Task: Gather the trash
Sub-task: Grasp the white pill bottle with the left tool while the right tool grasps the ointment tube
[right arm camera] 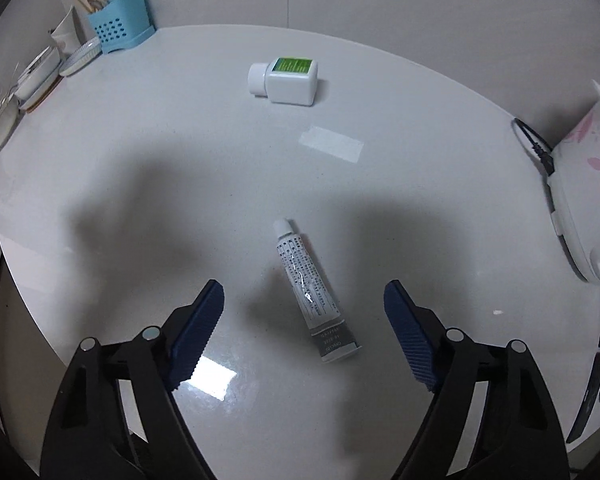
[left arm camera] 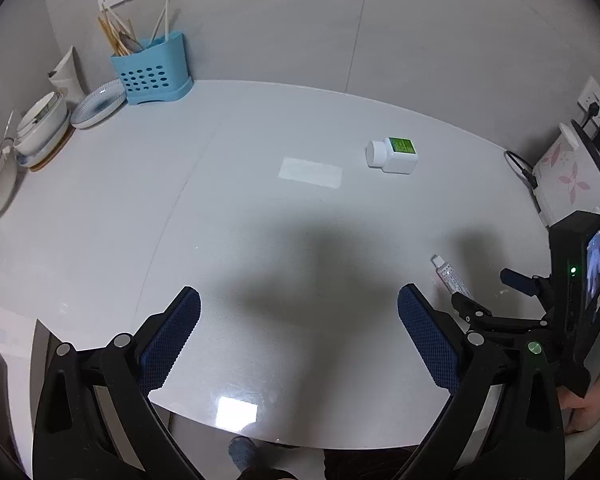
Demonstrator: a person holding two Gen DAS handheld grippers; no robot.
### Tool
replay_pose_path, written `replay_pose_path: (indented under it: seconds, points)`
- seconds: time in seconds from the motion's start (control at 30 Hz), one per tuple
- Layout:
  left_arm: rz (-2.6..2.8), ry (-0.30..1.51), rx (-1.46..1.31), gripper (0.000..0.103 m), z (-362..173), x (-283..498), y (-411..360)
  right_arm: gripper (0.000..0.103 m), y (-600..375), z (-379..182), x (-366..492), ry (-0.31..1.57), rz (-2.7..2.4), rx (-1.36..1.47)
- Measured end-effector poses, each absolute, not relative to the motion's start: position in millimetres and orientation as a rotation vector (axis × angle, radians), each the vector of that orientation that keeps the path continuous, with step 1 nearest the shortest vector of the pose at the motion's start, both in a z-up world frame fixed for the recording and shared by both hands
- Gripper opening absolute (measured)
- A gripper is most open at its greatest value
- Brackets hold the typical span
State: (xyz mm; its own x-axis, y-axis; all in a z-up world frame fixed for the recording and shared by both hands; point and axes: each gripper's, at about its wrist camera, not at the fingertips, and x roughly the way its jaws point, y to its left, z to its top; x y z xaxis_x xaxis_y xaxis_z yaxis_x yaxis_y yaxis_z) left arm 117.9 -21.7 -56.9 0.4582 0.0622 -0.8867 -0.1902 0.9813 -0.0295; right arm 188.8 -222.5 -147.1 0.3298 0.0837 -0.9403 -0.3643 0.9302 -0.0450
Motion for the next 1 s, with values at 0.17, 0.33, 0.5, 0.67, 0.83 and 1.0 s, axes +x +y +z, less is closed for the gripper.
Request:
replay_pose_path:
  seconds: [0.17, 0.33, 0.5, 0.67, 0.83, 1.0]
  points:
    - [0.205, 1.104, -0.151, 0.097, -63, 129, -26, 0.062, -224, -174, 205, 1.288, 0.330, -0.285]
    - [0.226, 1.120, -0.155, 0.097, -68, 145, -35, 0.050, -228, -187, 211, 1.326, 0.356, -0.286]
    - [0.221, 1.131, -0.150, 0.097, -74, 168, -46, 0.021, -228, -185, 215, 1.323, 0.372, -0.299]
    - [0.198, 1.150, -0.130, 0.097, -85, 198, -61, 0.020, -237, -185, 220, 1.347, 0.390, -0.256]
    - [0.167, 1.157, -0.119, 0.097, -97, 233, -78, 0.020, -261, -175, 226, 1.326, 0.370, -0.217]
    - [0.150, 1.158, -0.118, 0.097, -109, 271, -90, 0.020, -293, -160, 238, 1.296, 0.336, -0.181]
